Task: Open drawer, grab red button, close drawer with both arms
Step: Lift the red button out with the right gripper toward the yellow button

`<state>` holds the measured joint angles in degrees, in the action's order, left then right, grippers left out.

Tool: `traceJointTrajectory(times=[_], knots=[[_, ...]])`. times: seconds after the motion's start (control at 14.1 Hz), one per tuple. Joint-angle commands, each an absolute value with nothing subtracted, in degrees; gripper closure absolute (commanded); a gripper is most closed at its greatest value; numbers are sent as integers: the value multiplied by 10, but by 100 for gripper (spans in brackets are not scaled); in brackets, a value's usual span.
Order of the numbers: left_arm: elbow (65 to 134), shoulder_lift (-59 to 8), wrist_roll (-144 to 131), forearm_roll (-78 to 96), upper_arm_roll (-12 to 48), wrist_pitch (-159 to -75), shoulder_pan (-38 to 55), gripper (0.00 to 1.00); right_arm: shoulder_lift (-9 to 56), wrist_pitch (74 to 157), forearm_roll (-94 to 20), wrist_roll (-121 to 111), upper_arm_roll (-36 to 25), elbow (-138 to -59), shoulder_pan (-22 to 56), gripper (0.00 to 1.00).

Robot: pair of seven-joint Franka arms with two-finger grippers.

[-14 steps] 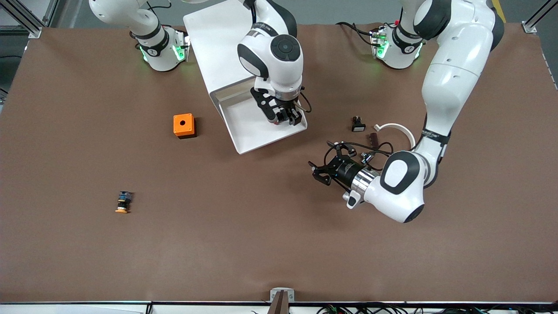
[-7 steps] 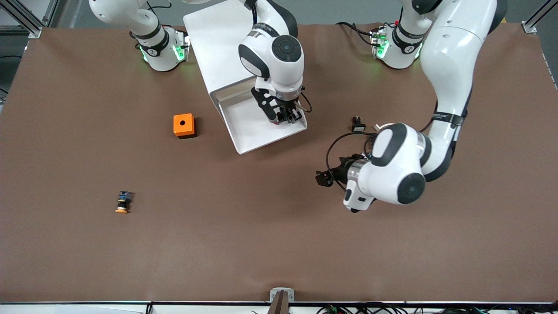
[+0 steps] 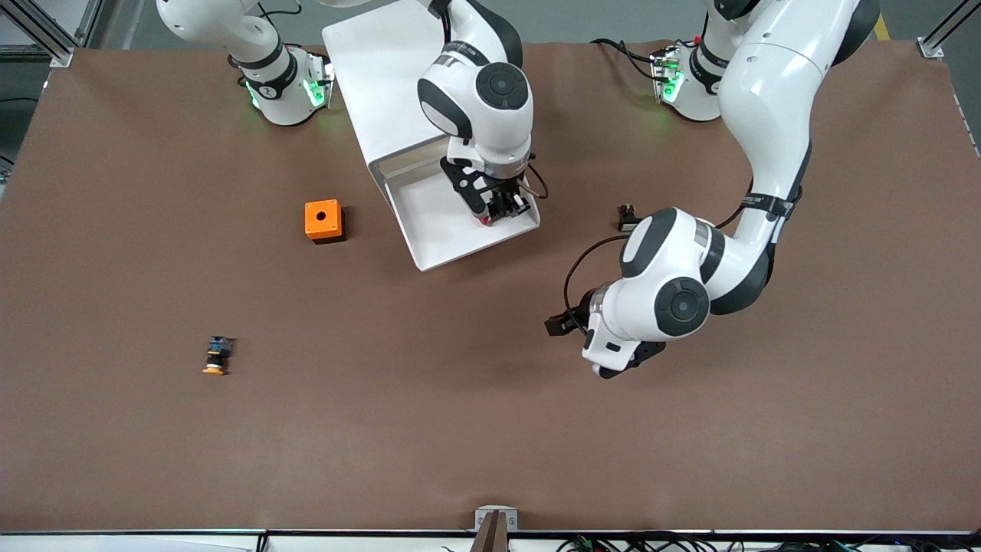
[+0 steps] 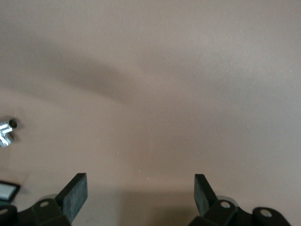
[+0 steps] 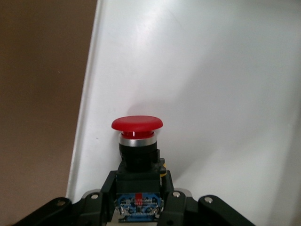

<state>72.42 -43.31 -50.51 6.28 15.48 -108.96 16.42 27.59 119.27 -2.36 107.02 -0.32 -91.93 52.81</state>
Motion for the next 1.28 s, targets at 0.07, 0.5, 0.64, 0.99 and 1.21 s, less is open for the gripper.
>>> traceJointTrajectory(times=[0.07,0.5,0.64,0.99,1.21], knots=[[751,-417,-599,19,151,-1114,177,0,263,1114,-26,955,-1,-863,483,100],[752,-417,-707,-22,152,-1118,199,0,223,1043,-28,667,-1,-849,376,99],[752,-417,-699,-22,153,-1116,214,0,221,1043,-28,566,-1,-866,328,99],[751,-417,-700,-21,157,-1115,256,0,225,1118,-20,338,-3,-941,218,99],[750,-418,-698,-20,157,-1115,279,0,240,1199,-19,218,-3,-992,146,99]])
